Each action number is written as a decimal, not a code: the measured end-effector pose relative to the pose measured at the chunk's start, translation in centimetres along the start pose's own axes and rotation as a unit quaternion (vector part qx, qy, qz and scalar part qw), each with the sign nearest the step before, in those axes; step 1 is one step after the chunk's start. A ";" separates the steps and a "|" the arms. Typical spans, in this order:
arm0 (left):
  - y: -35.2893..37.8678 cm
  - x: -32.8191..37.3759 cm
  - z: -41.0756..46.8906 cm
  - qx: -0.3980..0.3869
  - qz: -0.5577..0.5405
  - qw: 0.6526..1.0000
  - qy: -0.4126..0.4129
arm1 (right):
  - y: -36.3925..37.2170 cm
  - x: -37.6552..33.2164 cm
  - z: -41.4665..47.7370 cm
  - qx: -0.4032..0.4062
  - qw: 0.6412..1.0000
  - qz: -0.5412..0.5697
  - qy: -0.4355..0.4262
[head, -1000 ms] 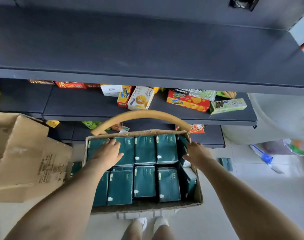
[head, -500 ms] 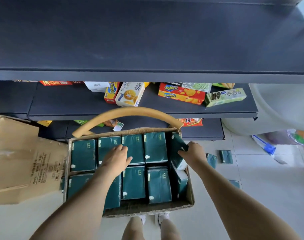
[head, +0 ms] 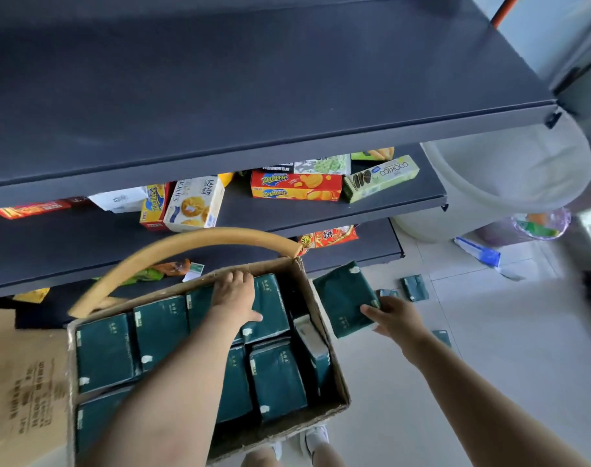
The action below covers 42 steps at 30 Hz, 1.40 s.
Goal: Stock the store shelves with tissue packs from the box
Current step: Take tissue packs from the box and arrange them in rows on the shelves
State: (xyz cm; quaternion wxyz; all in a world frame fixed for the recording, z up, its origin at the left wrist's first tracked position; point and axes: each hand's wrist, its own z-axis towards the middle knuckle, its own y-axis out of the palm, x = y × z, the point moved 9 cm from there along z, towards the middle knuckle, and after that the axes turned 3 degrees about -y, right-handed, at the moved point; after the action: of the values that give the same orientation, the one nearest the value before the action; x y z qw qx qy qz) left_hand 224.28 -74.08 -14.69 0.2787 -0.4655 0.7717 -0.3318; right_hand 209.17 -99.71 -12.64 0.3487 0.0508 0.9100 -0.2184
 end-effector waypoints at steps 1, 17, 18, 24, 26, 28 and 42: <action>0.0 0.2 0.2 0.003 0.007 1.000 -0.008 | -0.1 0.4 0.1 0.003 1.000 0.015 0.004; -3.4 -4.8 -5.6 -0.047 -0.356 0.930 -0.072 | 1.1 -5.0 -2.6 -0.093 0.988 0.120 -0.024; -4.3 -5.7 -6.7 -0.040 -0.397 0.913 -0.081 | 1.0 -6.3 -3.0 -0.102 0.988 0.110 -0.036; -11.9 -10.9 -14.6 0.064 -0.604 0.792 -0.066 | 2.1 -17.7 -7.7 -0.191 0.958 0.163 -0.143; -14.2 -13.1 -17.6 0.106 -0.637 0.760 -0.067 | 2.9 -21.8 -9.9 -0.224 0.941 0.180 -0.178; -16.3 -15.5 -20.5 0.152 -0.661 0.732 -0.069 | 3.6 -25.6 -12.3 -0.244 0.927 0.187 -0.215; -23.2 -30.4 -40.2 0.366 -0.713 0.598 0.012 | 10.6 -40.6 -33.8 -0.344 0.836 0.159 -0.398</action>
State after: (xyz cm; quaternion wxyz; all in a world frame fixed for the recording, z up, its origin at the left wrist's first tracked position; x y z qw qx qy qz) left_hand 219.43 -44.51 31.99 0.0907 -0.7227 0.0116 -0.6851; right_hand 221.57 -73.14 32.51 0.7057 -0.0202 0.6886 0.1655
